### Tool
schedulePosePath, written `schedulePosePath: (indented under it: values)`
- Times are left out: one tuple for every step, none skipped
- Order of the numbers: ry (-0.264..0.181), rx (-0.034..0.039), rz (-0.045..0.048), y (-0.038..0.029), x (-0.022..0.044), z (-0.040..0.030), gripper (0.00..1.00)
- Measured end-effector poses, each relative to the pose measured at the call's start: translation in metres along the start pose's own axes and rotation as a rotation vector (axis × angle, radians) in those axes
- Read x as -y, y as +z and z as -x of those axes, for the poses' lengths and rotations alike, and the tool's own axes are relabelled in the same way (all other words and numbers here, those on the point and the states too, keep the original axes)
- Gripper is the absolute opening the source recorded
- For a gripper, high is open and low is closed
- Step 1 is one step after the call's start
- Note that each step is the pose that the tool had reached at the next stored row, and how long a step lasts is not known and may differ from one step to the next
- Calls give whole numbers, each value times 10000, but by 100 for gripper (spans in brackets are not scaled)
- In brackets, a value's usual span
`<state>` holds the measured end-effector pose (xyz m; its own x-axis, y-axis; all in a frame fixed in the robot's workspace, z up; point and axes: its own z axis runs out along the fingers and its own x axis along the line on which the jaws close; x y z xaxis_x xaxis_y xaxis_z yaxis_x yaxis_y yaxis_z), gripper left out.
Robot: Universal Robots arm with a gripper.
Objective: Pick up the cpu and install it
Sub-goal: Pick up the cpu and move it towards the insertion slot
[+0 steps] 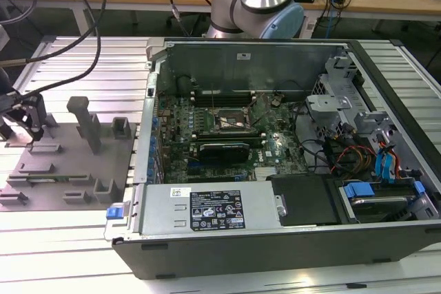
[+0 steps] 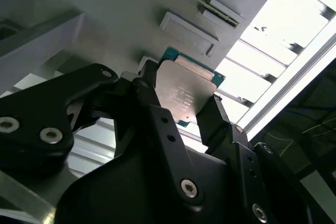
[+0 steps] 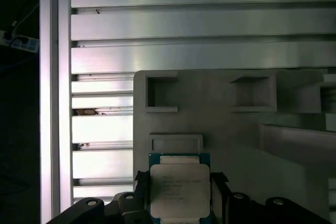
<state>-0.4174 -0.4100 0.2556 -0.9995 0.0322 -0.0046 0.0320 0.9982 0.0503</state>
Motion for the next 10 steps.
schedulePosePath:
  values:
    - [0,1,0,-24,-1,0,55]
    - [0,1,0,-33,-2,0,55]
    - [0,0,0,-43,-2,0,55]
    - [0,0,0,-55,-3,0,55]
    - [-1,1,0,-64,-4,0,55]
    - [0,1,0,-85,-7,0,55]
    - [0,1,0,-115,-9,1,55]
    - [0,0,0,-136,-10,1,55]
    - [-1,0,0,-149,-11,1,55]
    - [0,1,0,-164,-12,1,55]
